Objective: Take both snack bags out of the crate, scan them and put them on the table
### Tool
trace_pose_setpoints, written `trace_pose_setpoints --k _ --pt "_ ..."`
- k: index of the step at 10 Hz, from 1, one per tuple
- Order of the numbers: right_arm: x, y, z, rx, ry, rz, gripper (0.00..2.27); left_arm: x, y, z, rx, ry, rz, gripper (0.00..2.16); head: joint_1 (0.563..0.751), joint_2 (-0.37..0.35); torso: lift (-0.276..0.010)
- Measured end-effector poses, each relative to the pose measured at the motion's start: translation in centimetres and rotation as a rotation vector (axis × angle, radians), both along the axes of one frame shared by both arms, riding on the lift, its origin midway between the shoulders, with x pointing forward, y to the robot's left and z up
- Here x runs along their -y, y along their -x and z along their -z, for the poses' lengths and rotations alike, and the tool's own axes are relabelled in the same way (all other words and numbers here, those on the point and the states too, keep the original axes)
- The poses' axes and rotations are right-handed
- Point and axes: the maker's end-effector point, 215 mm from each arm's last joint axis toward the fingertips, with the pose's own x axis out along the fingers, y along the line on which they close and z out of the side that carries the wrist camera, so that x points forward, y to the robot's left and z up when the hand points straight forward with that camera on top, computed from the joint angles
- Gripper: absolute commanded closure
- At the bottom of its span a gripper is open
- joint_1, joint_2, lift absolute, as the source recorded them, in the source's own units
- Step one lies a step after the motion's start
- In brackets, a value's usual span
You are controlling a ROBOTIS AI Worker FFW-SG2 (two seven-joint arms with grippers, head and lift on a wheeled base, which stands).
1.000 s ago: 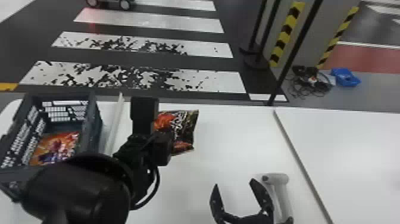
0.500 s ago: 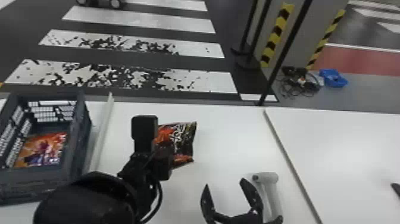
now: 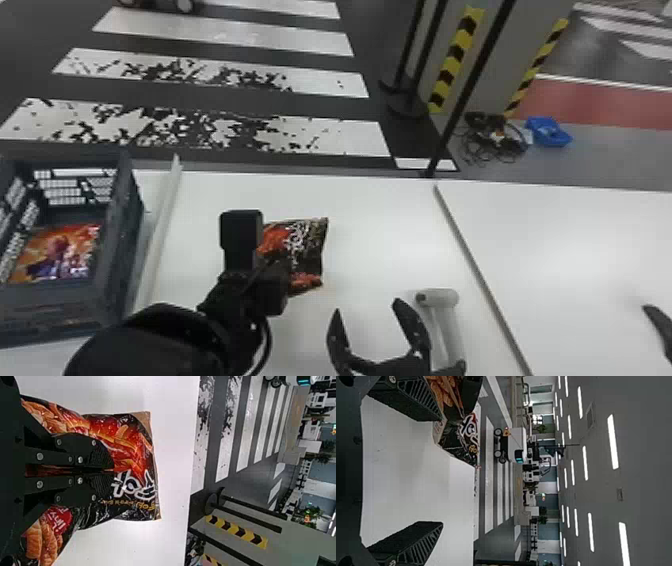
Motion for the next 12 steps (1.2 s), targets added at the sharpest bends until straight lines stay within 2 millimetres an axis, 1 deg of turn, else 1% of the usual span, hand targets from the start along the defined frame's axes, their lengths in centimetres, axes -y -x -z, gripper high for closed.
trace_pose_setpoints --k 3,4,5,6,7,8,9,11,12 --pt "0.0 0.0 -0.1 0.003 -0.001 0.0 0.05 0.2 -0.4 -1.0 0.027 0.012 -0.009 0.01 0.695 -0.216 -0.094" --pt "0.0 0.0 -0.1 0.004 -0.002 0.0 0.05 0.3 -0.5 -1.9 0.042 0.026 -0.013 0.01 0.695 -0.216 -0.094" --pt "0.0 0.0 -0.1 0.005 -0.002 0.001 0.05 0.0 -0.7 -3.3 0.072 0.04 -0.023 0.02 0.695 -0.214 -0.094" --pt "-0.1 0.0 -0.2 0.007 -0.003 -0.003 0.05 -1.0 -1.1 -5.6 0.127 0.041 -0.047 0.02 0.695 -0.203 -0.094" --pt "-0.2 0.0 -0.3 0.009 -0.003 -0.008 0.05 -2.7 -1.4 -7.8 0.181 0.026 -0.074 0.02 0.695 -0.192 -0.094" --pt "-0.2 0.0 -0.4 0.011 -0.004 -0.01 0.05 -4.7 -1.5 -9.3 0.225 -0.004 -0.096 0.02 0.695 -0.164 -0.094" --pt "-0.4 0.0 -0.6 0.014 -0.005 -0.015 0.05 -7.4 -1.6 -10.8 0.275 -0.048 -0.121 0.03 0.695 -0.129 -0.094" --pt "-0.7 -0.2 -1.0 0.02 -0.007 -0.021 0.05 -11.5 -1.4 -13.0 0.367 -0.088 -0.153 0.03 0.695 -0.06 -0.094" --pt "-0.9 -0.4 -1.2 0.017 -0.007 -0.025 0.05 -13.4 -1.1 -14.4 0.438 -0.099 -0.164 0.04 0.695 -0.045 -0.094"
